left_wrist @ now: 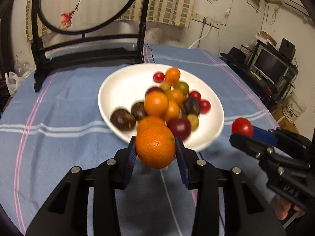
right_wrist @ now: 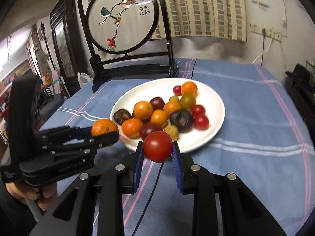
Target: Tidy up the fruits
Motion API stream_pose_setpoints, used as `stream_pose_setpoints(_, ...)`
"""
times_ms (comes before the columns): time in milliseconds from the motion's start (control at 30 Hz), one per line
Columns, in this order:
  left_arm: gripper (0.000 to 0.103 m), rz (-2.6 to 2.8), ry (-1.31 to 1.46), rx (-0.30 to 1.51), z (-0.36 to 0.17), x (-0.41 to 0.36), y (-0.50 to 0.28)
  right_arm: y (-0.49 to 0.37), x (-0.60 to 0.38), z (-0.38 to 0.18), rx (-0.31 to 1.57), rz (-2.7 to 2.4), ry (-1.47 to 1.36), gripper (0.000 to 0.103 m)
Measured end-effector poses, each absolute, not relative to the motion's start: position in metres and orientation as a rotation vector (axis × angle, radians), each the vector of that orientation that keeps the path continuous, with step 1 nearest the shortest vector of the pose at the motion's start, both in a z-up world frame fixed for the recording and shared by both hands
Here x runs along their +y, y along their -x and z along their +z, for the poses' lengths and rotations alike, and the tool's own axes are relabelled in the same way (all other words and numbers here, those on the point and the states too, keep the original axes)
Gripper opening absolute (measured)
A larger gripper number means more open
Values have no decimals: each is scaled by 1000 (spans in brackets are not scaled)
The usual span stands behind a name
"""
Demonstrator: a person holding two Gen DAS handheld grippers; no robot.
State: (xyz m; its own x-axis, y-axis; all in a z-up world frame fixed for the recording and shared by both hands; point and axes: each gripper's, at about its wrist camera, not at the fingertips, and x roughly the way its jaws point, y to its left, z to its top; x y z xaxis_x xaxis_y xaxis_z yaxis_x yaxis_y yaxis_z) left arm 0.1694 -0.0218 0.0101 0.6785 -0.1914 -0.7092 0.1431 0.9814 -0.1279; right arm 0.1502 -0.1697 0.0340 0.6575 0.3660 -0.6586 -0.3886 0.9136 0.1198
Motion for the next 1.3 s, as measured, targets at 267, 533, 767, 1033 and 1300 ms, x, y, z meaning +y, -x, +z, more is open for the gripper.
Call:
stream_pose_setpoints(267,38,-111,128,789,25,-9,-228,-200,-176,6,774,382,-7,29)
stream_pose_setpoints(533,63,-21,152,796,16,-6,-264,-215,-186,-13,813,369,-42,45)
stream_pose_setpoints(767,77,8,106,779,15,-11,-241,-206,-185,-5,804,346,-21,52)
stream_pose_setpoints(1033,89,36,97,744,29,-6,-184,-170,-178,5,810,306,59,71)
stream_pose_setpoints(1300,92,33,96,750,25,-5,-125,-113,-178,3,831,302,95,78)
